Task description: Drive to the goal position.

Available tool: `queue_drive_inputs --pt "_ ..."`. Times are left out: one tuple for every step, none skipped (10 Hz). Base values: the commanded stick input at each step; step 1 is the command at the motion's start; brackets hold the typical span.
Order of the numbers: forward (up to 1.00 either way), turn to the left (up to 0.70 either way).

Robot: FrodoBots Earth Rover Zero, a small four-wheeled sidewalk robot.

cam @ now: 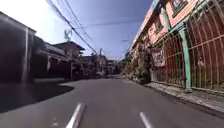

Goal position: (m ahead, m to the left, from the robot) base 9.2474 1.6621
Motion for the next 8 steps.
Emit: queue_drive_inputs --pt "0.85 -0.34" --pt "0.85 -0.34" --pt "0.85 -0.34" --pt "0.85 -0.34" --pt "0.85 -0.23" --pt "0.85 -0.02" --pt "0.85 0.00" --pt "0.85 0.00"
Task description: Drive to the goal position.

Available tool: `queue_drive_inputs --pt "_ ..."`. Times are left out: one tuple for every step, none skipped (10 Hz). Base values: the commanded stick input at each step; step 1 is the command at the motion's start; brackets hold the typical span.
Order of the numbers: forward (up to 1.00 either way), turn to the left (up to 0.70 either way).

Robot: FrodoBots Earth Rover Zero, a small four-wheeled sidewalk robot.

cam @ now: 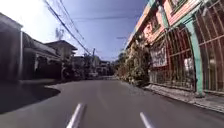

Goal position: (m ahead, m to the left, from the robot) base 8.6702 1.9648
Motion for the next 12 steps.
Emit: queue_drive_inputs --pt "0.85 0.00" --pt "0.85 0.00" --pt "0.85 0.00" --pt "0.85 0.00" --pt "0.85 0.00" --pt "0.85 0.00" --pt "0.85 0.00" --pt "0.85 0.00" --pt "0.85 0.00" --pt "0.85 0.00" --pt "0.85 0.00" --pt "0.85 0.00"
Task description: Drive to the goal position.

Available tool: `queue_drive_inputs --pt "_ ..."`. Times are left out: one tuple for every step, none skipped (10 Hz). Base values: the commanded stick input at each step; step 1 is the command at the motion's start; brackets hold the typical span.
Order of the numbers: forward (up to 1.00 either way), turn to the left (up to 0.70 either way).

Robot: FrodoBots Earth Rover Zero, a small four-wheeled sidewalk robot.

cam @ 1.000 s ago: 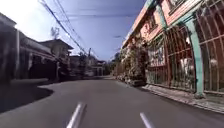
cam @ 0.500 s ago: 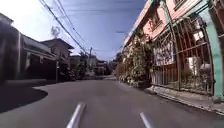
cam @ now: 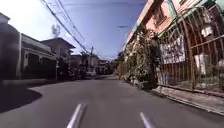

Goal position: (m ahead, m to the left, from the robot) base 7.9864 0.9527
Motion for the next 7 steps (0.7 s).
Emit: queue_drive_inputs --pt "0.85 0.00" --pt "0.85 0.00" --pt "0.85 0.00" --pt "0.85 0.00" --pt "0.85 0.00" --pt "0.85 0.00" --pt "0.85 0.00"
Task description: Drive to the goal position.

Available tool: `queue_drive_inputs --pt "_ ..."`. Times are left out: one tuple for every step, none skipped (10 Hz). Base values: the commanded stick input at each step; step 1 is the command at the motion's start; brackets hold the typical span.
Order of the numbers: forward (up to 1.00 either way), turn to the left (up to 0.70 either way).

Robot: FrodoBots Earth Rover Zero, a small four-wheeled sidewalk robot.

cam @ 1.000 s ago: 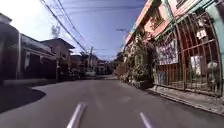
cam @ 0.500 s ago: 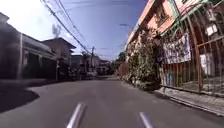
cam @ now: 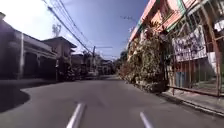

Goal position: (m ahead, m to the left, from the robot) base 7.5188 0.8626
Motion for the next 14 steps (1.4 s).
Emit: queue_drive_inputs --pt "0.85 0.00" --pt "0.85 0.00" --pt "0.85 0.00" --pt "0.85 0.00" --pt "0.85 0.00" --pt "0.85 0.00" --pt "0.85 0.00" --pt "0.85 0.00" --pt "0.85 0.00" --pt "0.85 0.00" --pt "0.85 0.00" --pt "0.85 0.00" --pt "0.85 0.00" --pt "0.85 0.00"
